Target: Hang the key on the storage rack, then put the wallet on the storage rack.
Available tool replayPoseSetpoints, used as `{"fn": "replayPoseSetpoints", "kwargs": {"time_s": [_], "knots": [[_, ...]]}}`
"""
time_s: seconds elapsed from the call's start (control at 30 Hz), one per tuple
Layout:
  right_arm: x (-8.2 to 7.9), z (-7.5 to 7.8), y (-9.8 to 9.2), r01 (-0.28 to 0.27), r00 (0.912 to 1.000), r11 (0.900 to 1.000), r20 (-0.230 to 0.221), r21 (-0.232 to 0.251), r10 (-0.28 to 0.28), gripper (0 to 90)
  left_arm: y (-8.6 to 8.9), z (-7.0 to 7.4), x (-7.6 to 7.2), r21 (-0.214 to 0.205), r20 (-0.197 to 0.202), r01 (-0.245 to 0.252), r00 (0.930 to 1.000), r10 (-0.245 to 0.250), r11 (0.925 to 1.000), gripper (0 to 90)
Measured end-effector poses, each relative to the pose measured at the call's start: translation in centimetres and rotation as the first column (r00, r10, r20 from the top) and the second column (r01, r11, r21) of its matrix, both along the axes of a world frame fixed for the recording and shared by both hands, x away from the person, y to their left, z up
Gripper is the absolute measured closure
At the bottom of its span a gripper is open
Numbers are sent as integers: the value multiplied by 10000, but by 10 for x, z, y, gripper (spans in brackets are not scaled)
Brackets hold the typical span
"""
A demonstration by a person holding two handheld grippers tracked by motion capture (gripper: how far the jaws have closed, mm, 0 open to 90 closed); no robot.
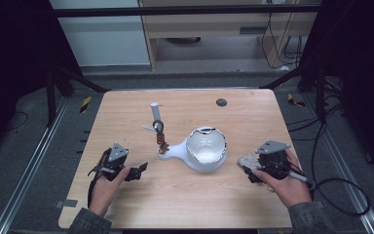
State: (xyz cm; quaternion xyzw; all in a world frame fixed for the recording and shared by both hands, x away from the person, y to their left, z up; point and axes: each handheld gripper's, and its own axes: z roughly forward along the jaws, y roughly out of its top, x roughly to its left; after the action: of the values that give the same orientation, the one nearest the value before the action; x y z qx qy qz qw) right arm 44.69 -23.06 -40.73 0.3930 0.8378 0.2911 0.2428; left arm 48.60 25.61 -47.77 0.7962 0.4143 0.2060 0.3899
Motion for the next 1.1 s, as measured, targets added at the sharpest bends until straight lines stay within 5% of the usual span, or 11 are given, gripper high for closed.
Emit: {"fn": "replayPoseSetpoints", "kwargs": {"time_s": [0.17, 0.4, 0.73, 0.87, 1.1], "knots": [[4, 4, -15, -110, 9987, 9997, -490, -213, 99, 105, 7, -11, 9, 267, -739, -499, 9959, 518, 9984, 63], [10, 6, -28, 90, 9960, 9996, -885, -262, -113, 66, 17, -25, 15, 476, -1162, -1209, 9852, 1257, 9915, 60], [3, -13, -33, 569, 9868, 9982, -1505, -194, -591, 58, 19, -30, 16, 790, -869, -1036, 9901, 1104, 9915, 14], [3, -22, -36, 1042, 9746, 9944, -2008, 148, -992, 93, 19, -30, 16, 809, -883, -1022, 9901, 1093, 9915, 8], [4, -29, -38, 1040, 9707, 9945, -2165, -129, -1044, 119, 19, -31, 16, 841, -870, -1025, 9901, 1098, 9912, 2]]}}
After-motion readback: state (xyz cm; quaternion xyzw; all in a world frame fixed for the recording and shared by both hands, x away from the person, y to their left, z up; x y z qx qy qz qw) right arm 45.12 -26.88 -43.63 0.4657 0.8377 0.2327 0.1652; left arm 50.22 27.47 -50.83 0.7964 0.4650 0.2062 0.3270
